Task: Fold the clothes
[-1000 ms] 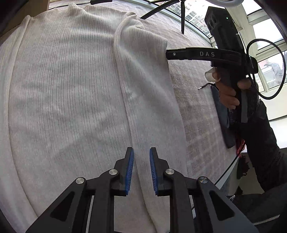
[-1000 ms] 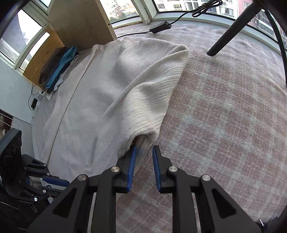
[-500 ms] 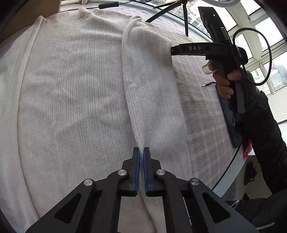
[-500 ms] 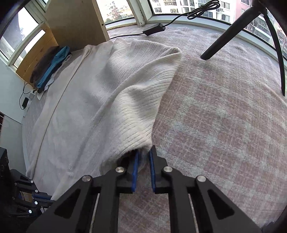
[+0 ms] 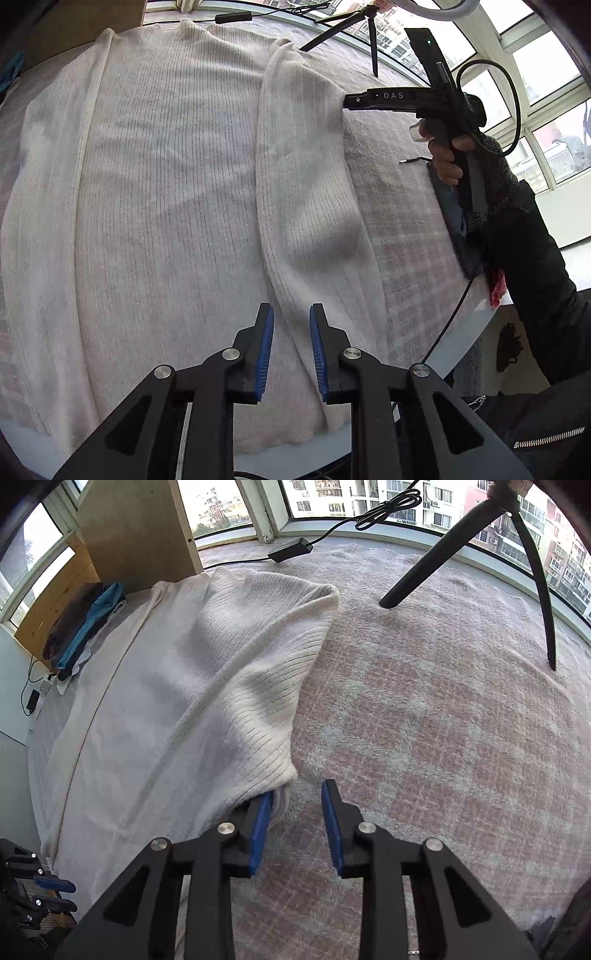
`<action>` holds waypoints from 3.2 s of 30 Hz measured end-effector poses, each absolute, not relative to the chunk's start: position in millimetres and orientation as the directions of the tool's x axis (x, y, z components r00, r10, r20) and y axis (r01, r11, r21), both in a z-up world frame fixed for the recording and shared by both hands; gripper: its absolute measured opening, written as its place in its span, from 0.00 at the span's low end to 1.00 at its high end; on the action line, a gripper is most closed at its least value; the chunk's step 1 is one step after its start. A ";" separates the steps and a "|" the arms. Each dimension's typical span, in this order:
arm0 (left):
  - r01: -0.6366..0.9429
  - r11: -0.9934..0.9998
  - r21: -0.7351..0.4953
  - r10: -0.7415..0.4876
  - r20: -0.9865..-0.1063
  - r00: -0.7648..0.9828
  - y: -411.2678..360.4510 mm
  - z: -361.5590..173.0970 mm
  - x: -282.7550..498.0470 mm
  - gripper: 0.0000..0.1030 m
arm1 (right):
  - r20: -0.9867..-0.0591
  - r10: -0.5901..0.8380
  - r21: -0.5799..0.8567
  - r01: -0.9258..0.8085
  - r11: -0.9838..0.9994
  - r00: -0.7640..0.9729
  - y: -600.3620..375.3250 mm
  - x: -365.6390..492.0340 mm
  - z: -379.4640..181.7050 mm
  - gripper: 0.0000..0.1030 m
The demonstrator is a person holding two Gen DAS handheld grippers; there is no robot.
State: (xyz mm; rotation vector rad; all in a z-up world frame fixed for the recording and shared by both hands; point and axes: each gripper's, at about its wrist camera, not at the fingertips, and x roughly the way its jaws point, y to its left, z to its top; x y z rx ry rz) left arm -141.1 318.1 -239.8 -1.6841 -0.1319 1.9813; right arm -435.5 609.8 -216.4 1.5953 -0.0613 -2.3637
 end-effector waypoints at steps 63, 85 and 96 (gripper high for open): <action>-0.532 -0.787 -0.312 0.435 -0.893 -0.119 411.3 -255.8 -49.5 0.34 | -0.897 -0.325 0.331 0.031 -0.943 -0.301 606.1 -452.7 -223.9 0.40; -0.088 -0.724 -0.684 0.675 -0.677 -0.293 257.6 -244.6 -63.1 0.02 | -0.883 -0.316 0.329 0.024 -0.944 -0.346 545.5 -469.5 -173.9 0.11; 0.078 -0.738 -0.670 0.605 -0.709 -0.362 204.5 -276.7 -51.7 0.02 | -0.952 -0.148 0.083 0.239 -0.967 -0.269 391.8 -504.0 -192.3 0.11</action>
